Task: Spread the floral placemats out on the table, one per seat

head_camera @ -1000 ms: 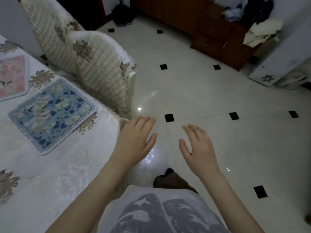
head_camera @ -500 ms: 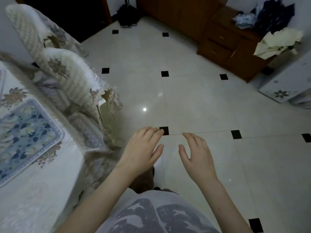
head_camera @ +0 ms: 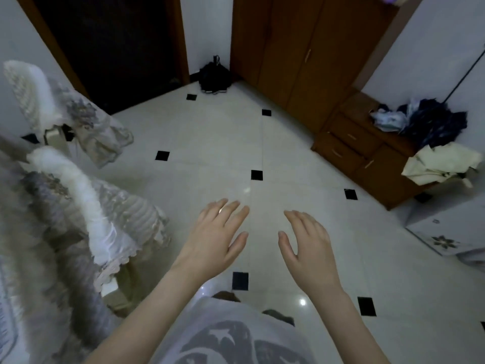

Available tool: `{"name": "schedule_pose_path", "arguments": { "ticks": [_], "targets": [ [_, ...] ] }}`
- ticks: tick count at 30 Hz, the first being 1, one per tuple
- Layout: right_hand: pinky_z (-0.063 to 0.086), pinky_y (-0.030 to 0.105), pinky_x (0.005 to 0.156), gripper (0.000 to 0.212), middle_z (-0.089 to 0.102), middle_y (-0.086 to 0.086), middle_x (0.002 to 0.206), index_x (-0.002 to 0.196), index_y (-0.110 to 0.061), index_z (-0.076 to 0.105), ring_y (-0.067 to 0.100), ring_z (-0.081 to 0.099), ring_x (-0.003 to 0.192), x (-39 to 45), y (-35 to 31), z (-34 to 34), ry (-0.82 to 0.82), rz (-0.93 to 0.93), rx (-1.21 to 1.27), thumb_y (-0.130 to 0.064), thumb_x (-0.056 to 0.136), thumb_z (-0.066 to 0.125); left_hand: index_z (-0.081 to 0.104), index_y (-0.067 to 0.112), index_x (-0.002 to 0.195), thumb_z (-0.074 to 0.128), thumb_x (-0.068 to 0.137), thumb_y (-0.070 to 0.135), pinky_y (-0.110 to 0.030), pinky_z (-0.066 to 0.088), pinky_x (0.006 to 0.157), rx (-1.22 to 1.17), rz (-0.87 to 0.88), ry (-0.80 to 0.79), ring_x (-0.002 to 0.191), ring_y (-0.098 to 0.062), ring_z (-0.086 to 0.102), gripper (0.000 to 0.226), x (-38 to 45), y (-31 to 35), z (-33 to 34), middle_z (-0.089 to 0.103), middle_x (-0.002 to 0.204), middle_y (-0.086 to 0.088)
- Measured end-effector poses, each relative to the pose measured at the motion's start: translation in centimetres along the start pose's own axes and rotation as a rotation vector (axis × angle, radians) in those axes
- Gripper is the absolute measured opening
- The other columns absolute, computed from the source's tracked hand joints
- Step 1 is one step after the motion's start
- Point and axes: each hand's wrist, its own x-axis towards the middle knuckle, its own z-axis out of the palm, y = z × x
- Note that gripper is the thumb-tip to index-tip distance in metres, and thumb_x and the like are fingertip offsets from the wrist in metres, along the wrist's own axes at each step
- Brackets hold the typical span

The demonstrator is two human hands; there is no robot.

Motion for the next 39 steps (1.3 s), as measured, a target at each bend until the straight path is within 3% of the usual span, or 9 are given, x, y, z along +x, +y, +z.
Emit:
{"name": "schedule_pose_path", "arguments": {
  "ticks": [7, 13, 19, 24, 30, 39],
  "targets": [
    [0.033, 0.046, 0.112, 0.049, 0.051, 0.001, 0.139, 0.138, -0.022, 0.042, 0.020, 0.042, 0.131, 13.7, 2.7, -1.1, -0.019, -0.080, -0.020, -0.041, 0.093, 0.038, 0.043, 0.018, 0.137, 0.036, 0.093, 0.042, -0.045, 0.033, 0.109, 0.056, -0.055, -0.004, 0.131, -0.030, 0.041, 0.051, 12.4, -2.6, -0.2, 0.050, 0.139, -0.009],
    [0.034, 0.042, 0.110, 0.046, 0.054, 0.001, 0.135, 0.134, -0.022, 0.045, 0.021, 0.047, 0.126, 26.2, 6.3, 1.0, -0.080, -0.168, 0.020, -0.041, 0.092, 0.040, 0.047, 0.017, 0.134, 0.045, 0.091, 0.040, -0.044, 0.038, 0.105, 0.048, -0.219, -0.016, 0.127, -0.031, 0.046, 0.048, 21.6, -4.6, 3.4, 0.055, 0.134, -0.007],
    [0.037, 0.043, 0.109, 0.044, 0.054, 0.002, 0.134, 0.133, -0.021, 0.047, 0.020, 0.046, 0.126, 39.7, 7.9, 0.6, -0.224, -0.344, 0.040, -0.038, 0.093, 0.044, 0.045, 0.018, 0.136, 0.037, 0.093, 0.044, -0.039, 0.034, 0.107, 0.049, -0.424, 0.017, 0.128, -0.028, 0.044, 0.051, 31.6, -6.2, 2.7, 0.054, 0.136, -0.004],
    [0.037, 0.043, 0.107, 0.043, 0.055, 0.004, 0.133, 0.132, -0.018, 0.047, 0.022, 0.046, 0.126, 49.6, 5.4, 0.9, -0.309, -0.537, 0.072, -0.036, 0.093, 0.044, 0.046, 0.017, 0.135, 0.037, 0.092, 0.044, -0.038, 0.037, 0.103, 0.060, -0.619, 0.137, 0.126, -0.026, 0.046, 0.051, 37.7, -9.2, 0.2, 0.055, 0.134, -0.004],
    [0.037, 0.044, 0.108, 0.043, 0.056, 0.007, 0.132, 0.132, -0.014, 0.049, 0.024, 0.047, 0.125, 57.3, 0.8, 4.9, -0.385, -0.676, 0.125, -0.032, 0.093, 0.046, 0.046, 0.016, 0.135, 0.042, 0.091, 0.041, -0.040, 0.039, 0.102, 0.070, -0.826, 0.172, 0.126, -0.028, 0.045, 0.051, 39.6, -15.1, -0.9, 0.054, 0.134, -0.006],
    [0.034, 0.038, 0.109, 0.042, 0.055, 0.004, 0.133, 0.133, -0.016, 0.049, 0.021, 0.045, 0.126, 68.5, -9.5, 14.1, -0.467, -0.790, 0.065, -0.031, 0.093, 0.049, 0.047, 0.016, 0.135, 0.041, 0.093, 0.042, -0.040, 0.039, 0.102, 0.033, -0.969, 0.166, 0.125, -0.029, 0.046, 0.050, 42.3, -30.0, -0.9, 0.055, 0.134, -0.005]
  ]
}}
